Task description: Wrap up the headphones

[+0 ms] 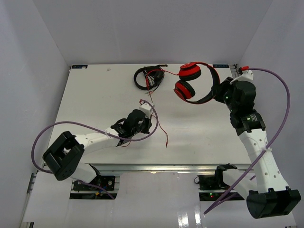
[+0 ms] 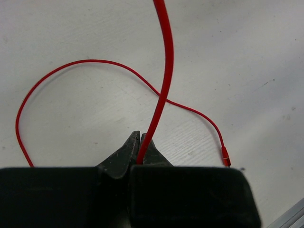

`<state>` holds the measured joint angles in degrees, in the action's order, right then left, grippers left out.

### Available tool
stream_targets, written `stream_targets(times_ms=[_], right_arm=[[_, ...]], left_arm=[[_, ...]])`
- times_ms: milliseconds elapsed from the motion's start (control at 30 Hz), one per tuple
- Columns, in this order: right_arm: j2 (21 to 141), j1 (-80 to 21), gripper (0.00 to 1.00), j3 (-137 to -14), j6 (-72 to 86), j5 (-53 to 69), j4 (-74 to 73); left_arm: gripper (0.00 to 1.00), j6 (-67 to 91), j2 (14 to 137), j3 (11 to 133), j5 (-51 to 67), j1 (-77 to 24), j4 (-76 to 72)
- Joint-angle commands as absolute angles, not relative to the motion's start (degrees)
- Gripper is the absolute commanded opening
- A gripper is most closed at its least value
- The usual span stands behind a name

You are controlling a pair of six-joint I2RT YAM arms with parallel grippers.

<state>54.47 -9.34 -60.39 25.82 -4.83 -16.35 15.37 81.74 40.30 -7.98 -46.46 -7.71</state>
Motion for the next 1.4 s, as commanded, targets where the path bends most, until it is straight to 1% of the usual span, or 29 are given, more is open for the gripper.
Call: stream_targets(times_ms=[0,233,367,500,700,833,1267,1300,1367], right_arm=[[56.22,-8.91,0.08,-59.96,29.35,-12.87,-9.47],[56.75,-8.88,0.08,-56.26,26.37,-20.6,-4.17],[57.04,-8.88,0.08,-54.27,26.51,-21.44,-2.49],[59.11,-8.61,0.08,-53.79,28.29,-18.36,-1.58],[61.47,-7.19,0.08,-53.8,32.2,-12.06,-1.56],[62.12,-5.5,0.08,-53.53,34.44,-7.37,-1.49],[67.14,-2.73,0.08,-57.48,41.03,-0.53,-1.93],[67.56,-2.25,0.08,-57.69,42.21,3.5,-1.73],[68.1,-1.54,0.08,-57.83,44.65,6.98,-1.56]], left_arm=[[0.0,16.07,86.09,44.67,-12.3,-51.61,-4.64],[0.0,14.45,95.2,50.67,-14.96,-58.73,0.52],[0.0,13.39,98.22,52.98,-15.4,-63.06,4.3],[0.0,12.37,103.81,58.11,-15.17,-67.39,8.89],[0.0,11.77,110.15,64.83,-13.14,-70.7,10.25],[0.0,10.71,112.71,67.05,-11.67,-71.74,10.46],[0.0,9.67,117.68,71.8,-11.07,-77.25,11.25],[0.0,9.39,118.23,72.35,-10.94,-77.53,11.46],[0.0,9.03,118.99,72.95,-10.86,-77.73,11.71]])
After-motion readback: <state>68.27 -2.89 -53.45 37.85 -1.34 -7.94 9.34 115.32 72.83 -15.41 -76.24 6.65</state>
